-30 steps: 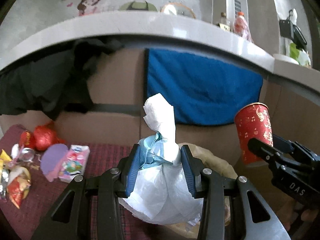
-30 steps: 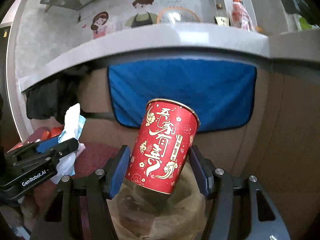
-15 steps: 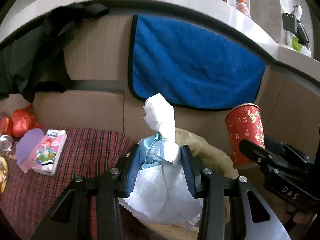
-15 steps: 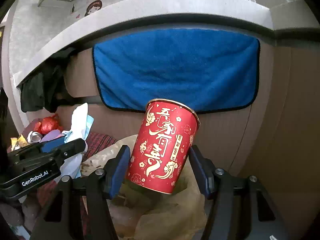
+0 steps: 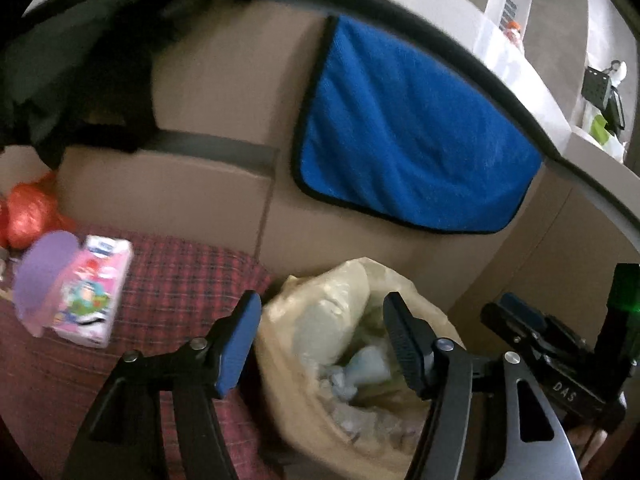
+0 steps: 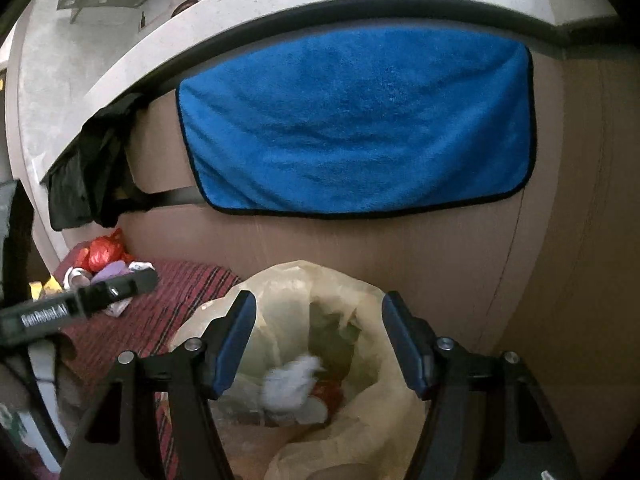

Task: Collect trash
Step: 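Grasp the yellow potato chip bag with the left tool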

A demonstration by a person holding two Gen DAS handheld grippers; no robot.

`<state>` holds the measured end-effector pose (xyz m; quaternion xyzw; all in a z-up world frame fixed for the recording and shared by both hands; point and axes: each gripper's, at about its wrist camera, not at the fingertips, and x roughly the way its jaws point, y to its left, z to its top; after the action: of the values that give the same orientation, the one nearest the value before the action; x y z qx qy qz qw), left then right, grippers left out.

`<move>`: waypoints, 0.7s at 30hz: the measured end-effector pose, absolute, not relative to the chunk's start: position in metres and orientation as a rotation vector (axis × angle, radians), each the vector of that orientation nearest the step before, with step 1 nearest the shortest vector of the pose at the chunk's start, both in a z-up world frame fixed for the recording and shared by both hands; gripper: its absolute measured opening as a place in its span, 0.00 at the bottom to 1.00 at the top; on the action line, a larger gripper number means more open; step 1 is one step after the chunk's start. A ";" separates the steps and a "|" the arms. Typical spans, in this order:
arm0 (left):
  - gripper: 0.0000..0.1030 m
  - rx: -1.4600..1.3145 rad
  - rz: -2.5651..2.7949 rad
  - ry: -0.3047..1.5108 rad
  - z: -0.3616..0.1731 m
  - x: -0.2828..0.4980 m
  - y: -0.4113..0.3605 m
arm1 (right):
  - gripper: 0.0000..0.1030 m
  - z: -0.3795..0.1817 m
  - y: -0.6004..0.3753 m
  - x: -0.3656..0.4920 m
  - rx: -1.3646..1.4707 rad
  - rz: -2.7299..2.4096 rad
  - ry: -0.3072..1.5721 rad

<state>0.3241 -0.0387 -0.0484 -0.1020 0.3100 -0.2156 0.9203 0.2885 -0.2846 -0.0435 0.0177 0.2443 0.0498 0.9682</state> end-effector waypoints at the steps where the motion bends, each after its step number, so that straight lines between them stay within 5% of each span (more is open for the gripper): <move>1: 0.62 -0.198 -0.432 0.627 -0.046 0.320 -0.033 | 0.61 -0.041 -0.282 0.285 0.026 0.100 0.491; 21: 0.62 -0.225 0.032 0.543 -0.034 0.220 0.232 | 0.59 -0.012 -0.109 0.239 -0.107 0.376 0.453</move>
<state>0.2204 0.2315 -0.0344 -0.1111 0.2675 0.0160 0.9570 0.2393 -0.1093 -0.0119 -0.0525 0.2233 0.1854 0.9555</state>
